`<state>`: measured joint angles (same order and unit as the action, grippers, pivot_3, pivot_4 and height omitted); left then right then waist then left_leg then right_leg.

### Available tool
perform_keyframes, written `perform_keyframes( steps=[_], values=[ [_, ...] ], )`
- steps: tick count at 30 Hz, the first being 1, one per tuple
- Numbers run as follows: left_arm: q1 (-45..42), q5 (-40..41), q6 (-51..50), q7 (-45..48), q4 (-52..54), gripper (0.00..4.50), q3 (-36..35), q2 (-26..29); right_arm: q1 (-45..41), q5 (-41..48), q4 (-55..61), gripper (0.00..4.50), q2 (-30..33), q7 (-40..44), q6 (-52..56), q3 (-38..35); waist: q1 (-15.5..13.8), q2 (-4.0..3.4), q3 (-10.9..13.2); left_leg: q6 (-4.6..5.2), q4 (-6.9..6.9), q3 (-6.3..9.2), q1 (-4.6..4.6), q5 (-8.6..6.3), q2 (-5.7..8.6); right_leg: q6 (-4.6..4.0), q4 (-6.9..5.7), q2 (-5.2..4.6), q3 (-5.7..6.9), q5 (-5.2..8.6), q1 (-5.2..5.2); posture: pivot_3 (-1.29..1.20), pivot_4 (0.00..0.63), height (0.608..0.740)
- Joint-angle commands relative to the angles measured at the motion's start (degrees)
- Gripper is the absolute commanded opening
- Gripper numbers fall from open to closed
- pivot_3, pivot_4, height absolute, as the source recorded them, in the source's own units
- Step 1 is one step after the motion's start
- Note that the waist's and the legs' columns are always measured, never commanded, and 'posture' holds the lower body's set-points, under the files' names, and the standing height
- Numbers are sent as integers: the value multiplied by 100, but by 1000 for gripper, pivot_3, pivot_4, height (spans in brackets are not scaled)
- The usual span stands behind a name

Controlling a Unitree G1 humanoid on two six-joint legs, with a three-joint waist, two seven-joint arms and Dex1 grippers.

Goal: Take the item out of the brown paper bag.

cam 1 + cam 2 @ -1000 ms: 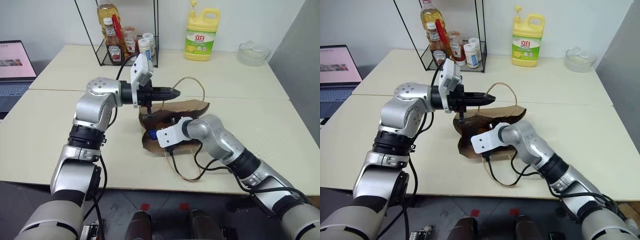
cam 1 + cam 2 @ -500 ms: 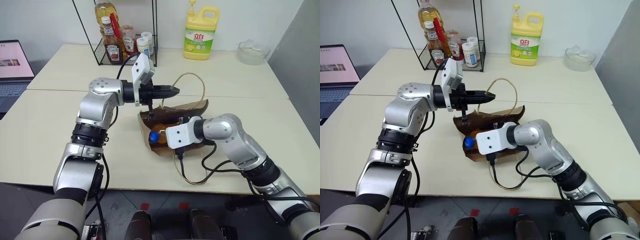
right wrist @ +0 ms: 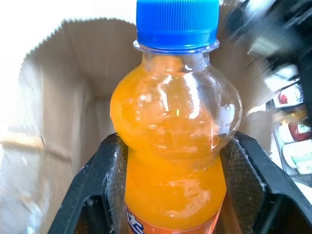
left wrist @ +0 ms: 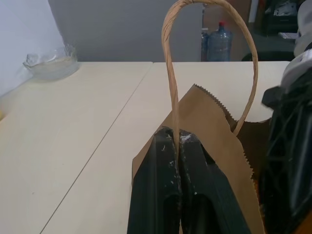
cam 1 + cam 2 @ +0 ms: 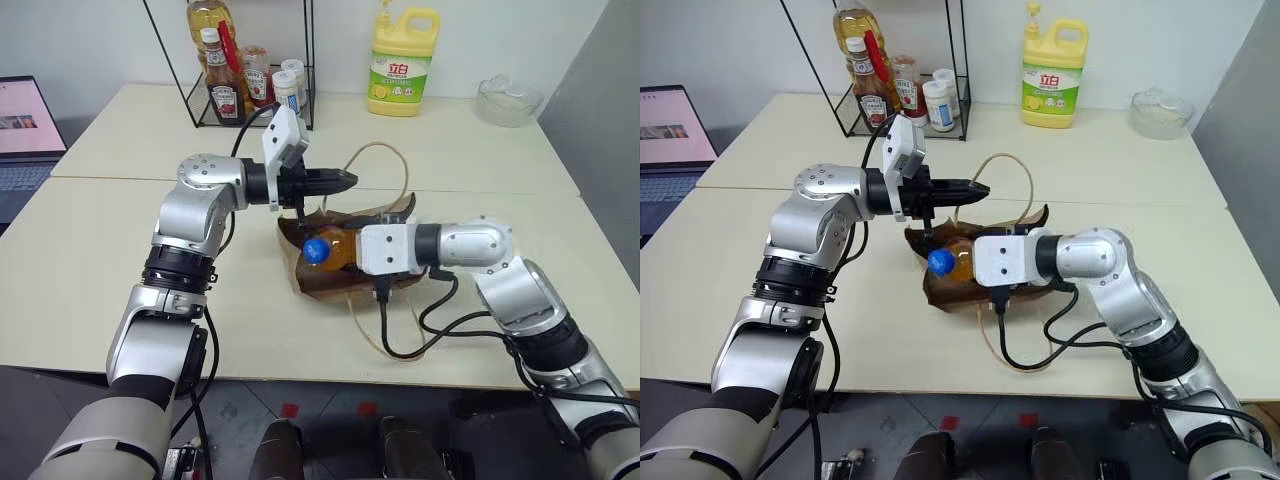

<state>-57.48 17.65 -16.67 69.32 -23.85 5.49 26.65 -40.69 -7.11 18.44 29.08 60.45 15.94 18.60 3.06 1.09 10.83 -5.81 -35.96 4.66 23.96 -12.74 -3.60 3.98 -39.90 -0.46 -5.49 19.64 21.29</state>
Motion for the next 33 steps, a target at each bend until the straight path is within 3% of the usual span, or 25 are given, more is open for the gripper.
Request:
perform_keyframes(
  steps=[1, 11, 17, 27, 30, 33],
  values=[
    [-163, -10, 138, -33, 16, 0, -117, -1, -143, 516, 566, 2408, 80, -5, 400, -502, -1, 0, 0, 0, -1, 0, 0, 0, 0, 0, 0, 0, 0, 0, 0, 0, 150, 740],
    [-207, -64, 267, -14, -130, 0, -88, -40, -655, 2269, 1541, 2408, 231, -403, 2702, -1845, -10, -2, 1, 2, 0, 0, 2, -1, 0, 0, -1, 0, 1, 0, 2, 0, 150, 740],
    [-269, -122, 384, 32, -266, 0, -66, -108, -943, 3077, 1480, 2408, 466, -883, 3641, -2759, -17, -3, 2, 20, -1, 0, 3, -11, 1, 0, -2, 0, 0, 0, 3, 0, 150, 740],
    [-265, -153, 471, 74, -315, 0, -60, -129, -998, 3687, 726, 2407, 1923, -980, 3938, -3869, -28, -19, 12, 22, 1, -3, 8, -12, 2, 0, -1, 0, -3, 0, 9, 0, 150, 740],
    [-270, -152, 481, 83, -321, 0, -68, -139, -568, 3710, 596, 2407, 2470, -785, 3812, -3971, -40, -22, 13, 23, 1, -4, 12, -12, 3, 0, 1, -1, -3, 0, 10, 0, 150, 740],
    [-290, -138, 473, 86, -309, 0, -80, -170, 523, 2965, 379, 2407, 3086, -554, 2796, -3705, -73, -21, 13, 23, -1, -4, 14, -13, 3, 0, 6, -1, -4, 0, 9, 0, 150, 740]
  ],
)
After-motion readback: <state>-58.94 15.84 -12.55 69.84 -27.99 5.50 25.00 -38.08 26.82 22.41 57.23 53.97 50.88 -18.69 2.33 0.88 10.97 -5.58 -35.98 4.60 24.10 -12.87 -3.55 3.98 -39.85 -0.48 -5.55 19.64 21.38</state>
